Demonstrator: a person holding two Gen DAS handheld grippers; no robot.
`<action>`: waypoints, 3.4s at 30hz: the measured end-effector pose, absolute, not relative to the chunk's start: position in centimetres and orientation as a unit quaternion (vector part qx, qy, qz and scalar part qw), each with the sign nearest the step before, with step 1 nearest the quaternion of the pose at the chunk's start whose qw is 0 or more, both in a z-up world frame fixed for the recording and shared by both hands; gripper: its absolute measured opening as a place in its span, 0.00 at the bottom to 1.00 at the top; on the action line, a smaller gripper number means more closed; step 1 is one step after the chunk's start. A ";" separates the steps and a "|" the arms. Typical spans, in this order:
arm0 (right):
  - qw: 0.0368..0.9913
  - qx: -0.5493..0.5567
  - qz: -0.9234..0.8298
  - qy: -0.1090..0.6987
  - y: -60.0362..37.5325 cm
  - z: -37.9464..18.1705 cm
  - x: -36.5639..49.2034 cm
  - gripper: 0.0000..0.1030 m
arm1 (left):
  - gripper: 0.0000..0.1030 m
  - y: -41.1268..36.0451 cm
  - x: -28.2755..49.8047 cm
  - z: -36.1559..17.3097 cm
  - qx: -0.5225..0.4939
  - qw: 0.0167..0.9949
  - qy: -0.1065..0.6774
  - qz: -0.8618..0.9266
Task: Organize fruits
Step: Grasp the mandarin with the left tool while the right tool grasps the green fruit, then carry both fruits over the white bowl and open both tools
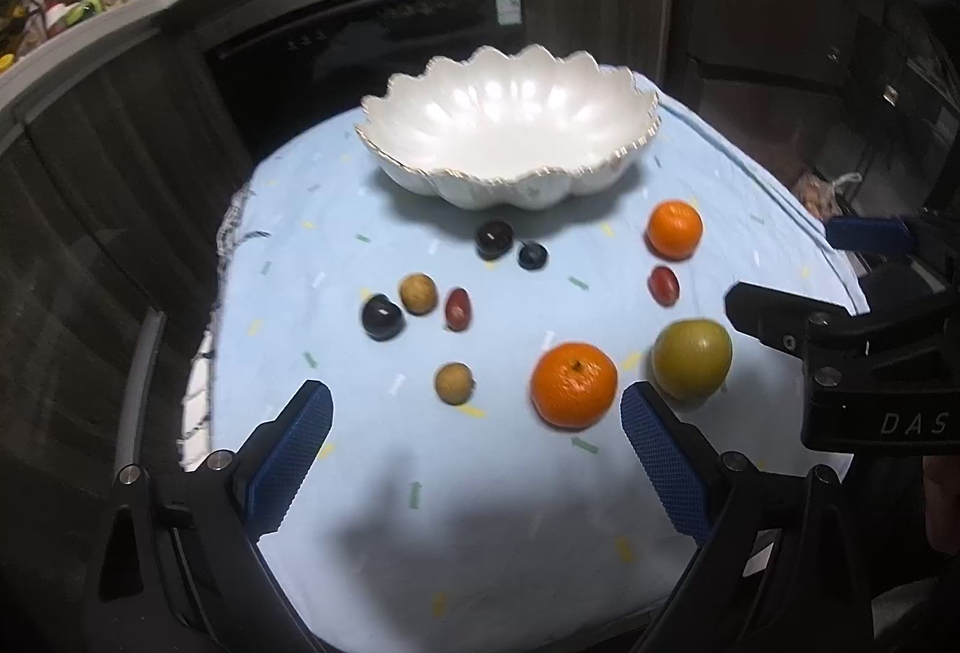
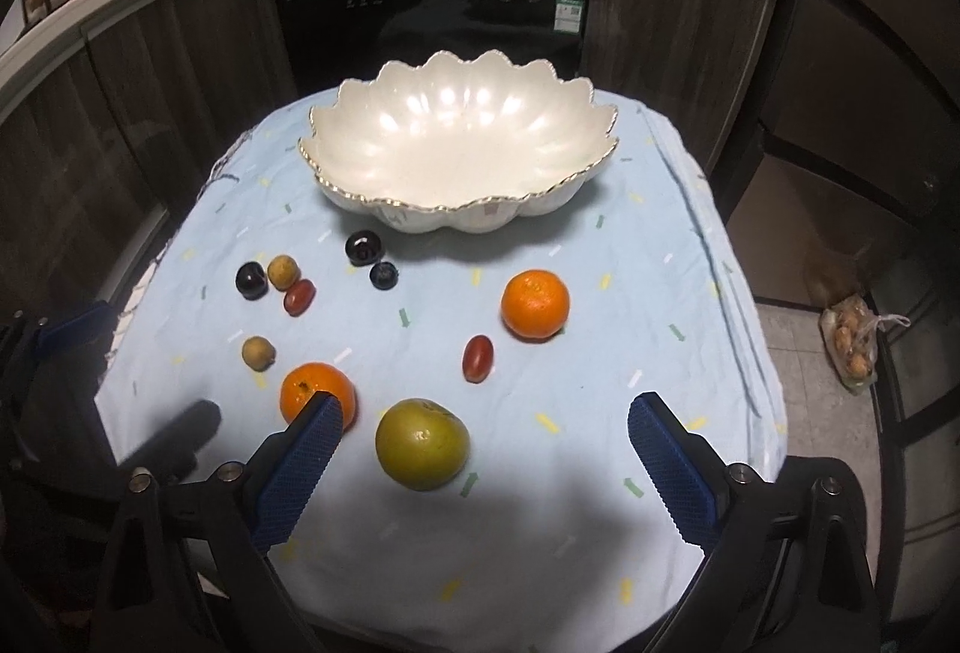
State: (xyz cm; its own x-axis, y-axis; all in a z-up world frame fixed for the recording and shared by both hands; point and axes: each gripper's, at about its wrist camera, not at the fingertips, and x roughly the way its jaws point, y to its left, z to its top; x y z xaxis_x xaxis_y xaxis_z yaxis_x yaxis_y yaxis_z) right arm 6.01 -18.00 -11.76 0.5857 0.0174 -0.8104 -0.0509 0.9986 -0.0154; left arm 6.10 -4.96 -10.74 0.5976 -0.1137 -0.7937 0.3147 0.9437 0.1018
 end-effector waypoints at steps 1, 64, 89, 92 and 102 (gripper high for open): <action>0.889 -0.019 0.021 0.456 -18.0 -12.0 6.1 0.95 | 0.93 -5.1 6.2 -11.1 0.116 0.884 0.435 -0.126; 0.836 0.074 0.088 0.536 -18.2 -17.2 9.0 0.49 | 0.44 -8.1 9.0 -14.9 0.114 0.865 0.454 -0.179; 0.873 0.065 0.059 0.479 -19.6 -12.4 10.9 0.49 | 0.44 -6.5 12.2 -10.4 0.073 0.890 0.429 -0.135; 0.880 0.066 0.053 0.468 -20.0 -11.6 11.9 0.49 | 0.44 -6.6 13.1 -10.0 0.071 0.893 0.426 -0.129; 0.895 0.066 0.026 0.441 -21.6 -9.9 15.0 0.49 | 0.44 -6.5 16.3 -8.8 0.062 0.900 0.417 -0.112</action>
State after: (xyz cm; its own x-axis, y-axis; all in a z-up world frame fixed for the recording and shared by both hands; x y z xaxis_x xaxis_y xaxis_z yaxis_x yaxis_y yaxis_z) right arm 15.04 -21.55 -9.86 0.6093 0.1040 -0.7861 0.0126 0.9900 0.1407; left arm 16.27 -6.52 -8.80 0.6279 -0.1492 -0.7639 0.2533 0.9672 0.0193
